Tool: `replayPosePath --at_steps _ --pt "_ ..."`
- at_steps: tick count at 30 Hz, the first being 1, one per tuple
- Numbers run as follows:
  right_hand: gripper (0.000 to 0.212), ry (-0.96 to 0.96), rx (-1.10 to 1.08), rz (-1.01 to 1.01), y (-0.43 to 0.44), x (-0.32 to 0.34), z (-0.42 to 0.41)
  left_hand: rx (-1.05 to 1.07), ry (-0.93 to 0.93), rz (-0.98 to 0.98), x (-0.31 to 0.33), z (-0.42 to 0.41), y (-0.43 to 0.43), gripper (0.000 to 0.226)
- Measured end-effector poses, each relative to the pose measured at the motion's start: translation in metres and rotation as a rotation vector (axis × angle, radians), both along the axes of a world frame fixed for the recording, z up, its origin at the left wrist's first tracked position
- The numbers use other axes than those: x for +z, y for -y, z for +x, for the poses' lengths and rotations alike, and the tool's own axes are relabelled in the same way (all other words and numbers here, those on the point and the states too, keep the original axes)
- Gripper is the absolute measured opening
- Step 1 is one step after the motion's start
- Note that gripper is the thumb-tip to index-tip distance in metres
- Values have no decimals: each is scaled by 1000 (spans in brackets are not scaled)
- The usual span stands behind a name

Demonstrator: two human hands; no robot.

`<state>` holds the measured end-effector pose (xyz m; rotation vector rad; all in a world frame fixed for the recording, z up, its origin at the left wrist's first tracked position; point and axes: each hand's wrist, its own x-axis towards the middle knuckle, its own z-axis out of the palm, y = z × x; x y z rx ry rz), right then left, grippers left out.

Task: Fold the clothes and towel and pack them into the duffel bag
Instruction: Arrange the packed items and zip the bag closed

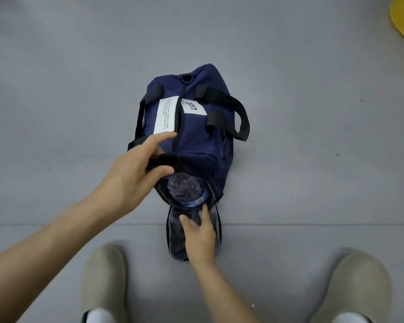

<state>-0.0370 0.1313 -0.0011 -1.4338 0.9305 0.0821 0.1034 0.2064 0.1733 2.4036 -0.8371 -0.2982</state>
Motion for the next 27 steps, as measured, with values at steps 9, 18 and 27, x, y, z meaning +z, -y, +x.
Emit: replayPosePath --at_steps 9,18,27 --pt "96 198 -76 178 -56 2 8 113 -79 -165 -20 -12 -5 61" --pt "87 -31 188 -137 -29 7 53 40 -133 -211 -1 -11 0 60" --pt "95 27 593 -723 -24 14 27 19 108 -67 -21 -1 -8 65"
